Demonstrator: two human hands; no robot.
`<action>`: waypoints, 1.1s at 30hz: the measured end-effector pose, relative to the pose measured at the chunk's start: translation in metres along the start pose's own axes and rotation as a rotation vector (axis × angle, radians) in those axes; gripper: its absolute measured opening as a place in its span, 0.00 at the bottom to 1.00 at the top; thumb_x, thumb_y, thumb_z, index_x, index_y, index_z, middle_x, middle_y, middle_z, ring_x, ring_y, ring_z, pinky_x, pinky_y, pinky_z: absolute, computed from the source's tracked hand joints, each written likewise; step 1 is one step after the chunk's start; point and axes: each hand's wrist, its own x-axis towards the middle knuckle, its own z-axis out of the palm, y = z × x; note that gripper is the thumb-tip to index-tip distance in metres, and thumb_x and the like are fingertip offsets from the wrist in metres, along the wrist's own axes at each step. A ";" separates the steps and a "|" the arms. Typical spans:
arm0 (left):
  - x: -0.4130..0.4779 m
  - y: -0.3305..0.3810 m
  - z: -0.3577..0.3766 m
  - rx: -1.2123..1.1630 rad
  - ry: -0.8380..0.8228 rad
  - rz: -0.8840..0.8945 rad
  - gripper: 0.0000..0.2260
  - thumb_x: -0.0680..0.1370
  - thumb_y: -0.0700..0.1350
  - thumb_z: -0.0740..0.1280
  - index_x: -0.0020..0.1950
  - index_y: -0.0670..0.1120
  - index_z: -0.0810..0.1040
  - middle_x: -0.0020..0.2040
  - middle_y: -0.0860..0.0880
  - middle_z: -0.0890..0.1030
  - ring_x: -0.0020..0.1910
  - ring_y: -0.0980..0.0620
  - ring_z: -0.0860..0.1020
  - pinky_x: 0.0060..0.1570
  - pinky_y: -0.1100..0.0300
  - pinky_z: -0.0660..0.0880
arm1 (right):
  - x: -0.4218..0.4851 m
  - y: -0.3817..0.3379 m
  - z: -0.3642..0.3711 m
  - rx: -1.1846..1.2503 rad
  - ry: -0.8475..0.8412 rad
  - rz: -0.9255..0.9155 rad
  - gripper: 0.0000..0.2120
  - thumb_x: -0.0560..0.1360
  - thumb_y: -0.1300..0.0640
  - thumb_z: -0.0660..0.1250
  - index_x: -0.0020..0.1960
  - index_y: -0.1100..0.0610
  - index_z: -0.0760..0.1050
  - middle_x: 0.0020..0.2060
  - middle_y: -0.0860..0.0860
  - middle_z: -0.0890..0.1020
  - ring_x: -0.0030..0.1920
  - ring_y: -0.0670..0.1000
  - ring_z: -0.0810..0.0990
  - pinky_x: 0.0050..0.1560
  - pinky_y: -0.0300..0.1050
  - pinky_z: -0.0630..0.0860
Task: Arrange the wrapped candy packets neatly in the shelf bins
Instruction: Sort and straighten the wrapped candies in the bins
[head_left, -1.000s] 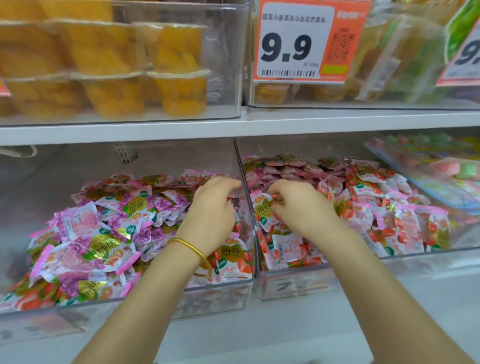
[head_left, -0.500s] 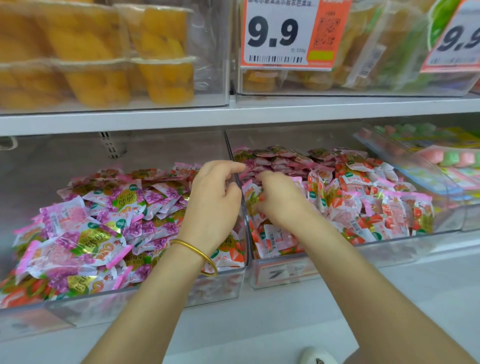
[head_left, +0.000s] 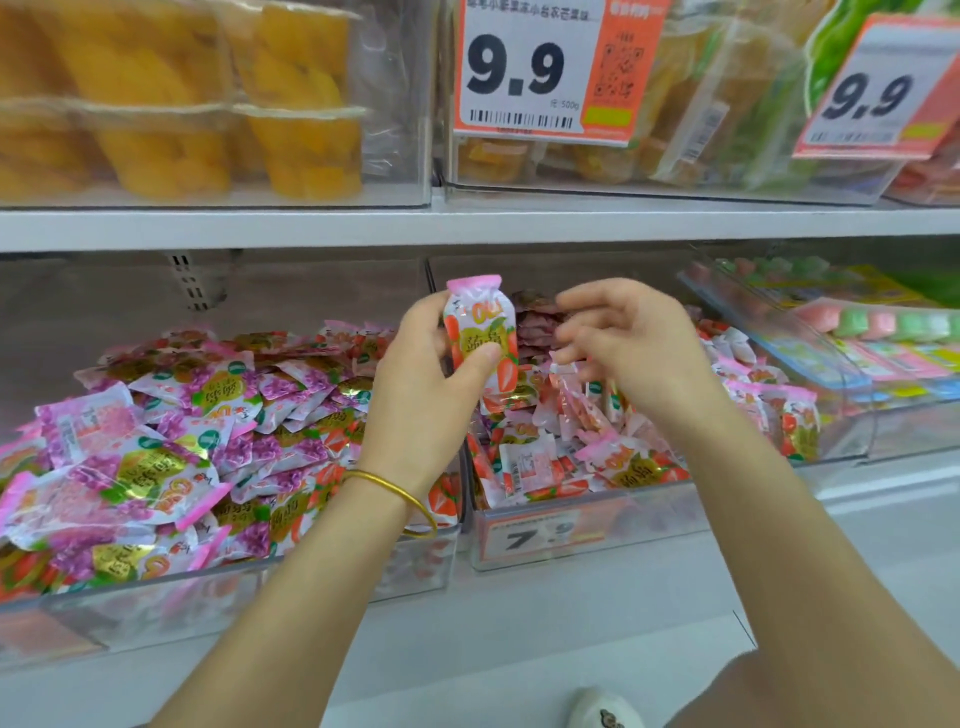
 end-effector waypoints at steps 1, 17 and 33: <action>0.001 -0.001 0.000 -0.014 0.005 -0.018 0.21 0.75 0.43 0.68 0.67 0.47 0.69 0.53 0.55 0.81 0.51 0.62 0.79 0.55 0.60 0.76 | 0.003 0.005 -0.005 -0.156 0.080 0.000 0.13 0.75 0.70 0.61 0.55 0.58 0.77 0.38 0.51 0.82 0.39 0.48 0.82 0.41 0.43 0.79; 0.001 -0.004 -0.003 -0.066 -0.054 -0.067 0.17 0.77 0.47 0.64 0.66 0.48 0.68 0.51 0.51 0.81 0.50 0.57 0.79 0.52 0.59 0.77 | 0.013 0.020 0.009 -0.758 0.021 -0.007 0.08 0.73 0.63 0.65 0.51 0.53 0.73 0.44 0.50 0.78 0.44 0.54 0.77 0.41 0.50 0.77; -0.009 0.005 -0.020 -0.317 -0.132 -0.111 0.10 0.78 0.44 0.63 0.59 0.48 0.75 0.48 0.52 0.83 0.47 0.60 0.81 0.45 0.68 0.77 | -0.003 -0.018 0.017 0.406 -0.190 -0.034 0.12 0.71 0.70 0.68 0.47 0.54 0.80 0.37 0.49 0.82 0.39 0.48 0.81 0.41 0.44 0.79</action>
